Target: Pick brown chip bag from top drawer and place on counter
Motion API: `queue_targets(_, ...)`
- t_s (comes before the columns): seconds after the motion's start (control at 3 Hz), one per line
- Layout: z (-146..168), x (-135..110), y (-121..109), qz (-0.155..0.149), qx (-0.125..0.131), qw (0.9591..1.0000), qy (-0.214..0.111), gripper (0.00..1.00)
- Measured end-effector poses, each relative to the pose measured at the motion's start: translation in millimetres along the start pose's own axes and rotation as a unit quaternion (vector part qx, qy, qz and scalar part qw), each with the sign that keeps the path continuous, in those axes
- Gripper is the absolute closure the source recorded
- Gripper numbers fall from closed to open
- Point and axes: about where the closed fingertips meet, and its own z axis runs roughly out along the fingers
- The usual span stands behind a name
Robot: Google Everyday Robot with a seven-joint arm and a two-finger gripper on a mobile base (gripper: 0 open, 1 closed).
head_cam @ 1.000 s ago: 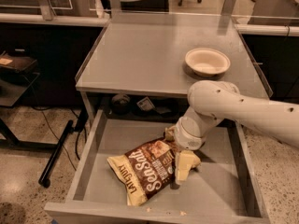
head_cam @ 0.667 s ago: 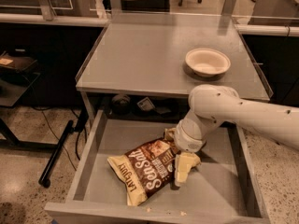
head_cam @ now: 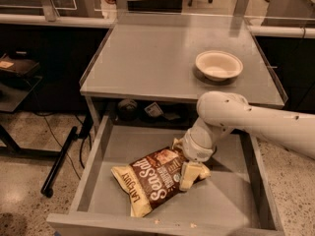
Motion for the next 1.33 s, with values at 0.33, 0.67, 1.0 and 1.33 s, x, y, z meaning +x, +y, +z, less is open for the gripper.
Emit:
queue_targets(0.33, 0.0, 0.0, 0.0, 0.000, 0.000, 1.0000, 0.000, 0.50)
queue_targets(0.67, 0.0, 0.0, 0.0, 0.000, 0.000, 1.0000, 0.000, 0.73)
queue_targets(1.0, 0.0, 0.0, 0.0, 0.000, 0.000, 1.0000, 0.000, 0.97)
queue_targets(1.33, 0.1, 0.0, 0.0, 0.000, 0.000, 1.0000, 0.000, 1.00)
